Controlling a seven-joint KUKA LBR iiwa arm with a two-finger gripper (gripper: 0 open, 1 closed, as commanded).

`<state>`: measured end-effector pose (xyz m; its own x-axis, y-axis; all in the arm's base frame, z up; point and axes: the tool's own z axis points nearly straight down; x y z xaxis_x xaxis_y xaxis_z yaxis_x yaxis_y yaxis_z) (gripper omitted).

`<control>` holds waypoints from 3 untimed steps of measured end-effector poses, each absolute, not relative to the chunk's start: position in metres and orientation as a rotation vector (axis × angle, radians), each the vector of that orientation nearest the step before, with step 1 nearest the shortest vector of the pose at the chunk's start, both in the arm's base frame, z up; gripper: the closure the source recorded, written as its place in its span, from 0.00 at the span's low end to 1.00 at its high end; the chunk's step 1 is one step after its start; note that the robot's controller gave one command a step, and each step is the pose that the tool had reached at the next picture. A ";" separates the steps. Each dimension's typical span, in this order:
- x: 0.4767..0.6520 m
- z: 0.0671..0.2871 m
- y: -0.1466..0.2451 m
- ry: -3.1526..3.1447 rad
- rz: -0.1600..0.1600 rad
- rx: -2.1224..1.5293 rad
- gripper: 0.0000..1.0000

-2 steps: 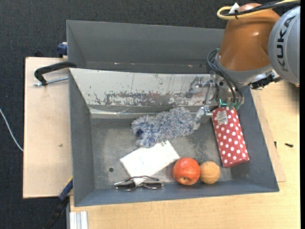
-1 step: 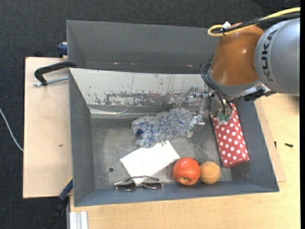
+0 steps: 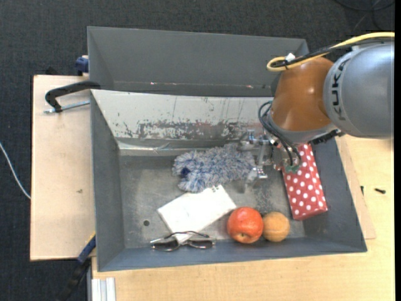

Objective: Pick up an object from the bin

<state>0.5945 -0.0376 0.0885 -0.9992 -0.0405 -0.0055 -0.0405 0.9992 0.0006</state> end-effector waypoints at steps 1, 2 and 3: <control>0.597 0.075 -0.040 3.128 -0.001 -0.093 0.00; 0.601 0.080 -0.021 3.102 -0.006 -0.207 1.00; 0.601 0.080 -0.021 3.102 -0.006 -0.207 1.00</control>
Offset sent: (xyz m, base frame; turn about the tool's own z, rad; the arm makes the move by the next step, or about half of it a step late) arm -0.0025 0.0180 -0.0185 -0.0969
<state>0.6013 -0.0214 0.0799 -0.9906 -0.1327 -0.0322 -0.1326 0.9912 -0.0059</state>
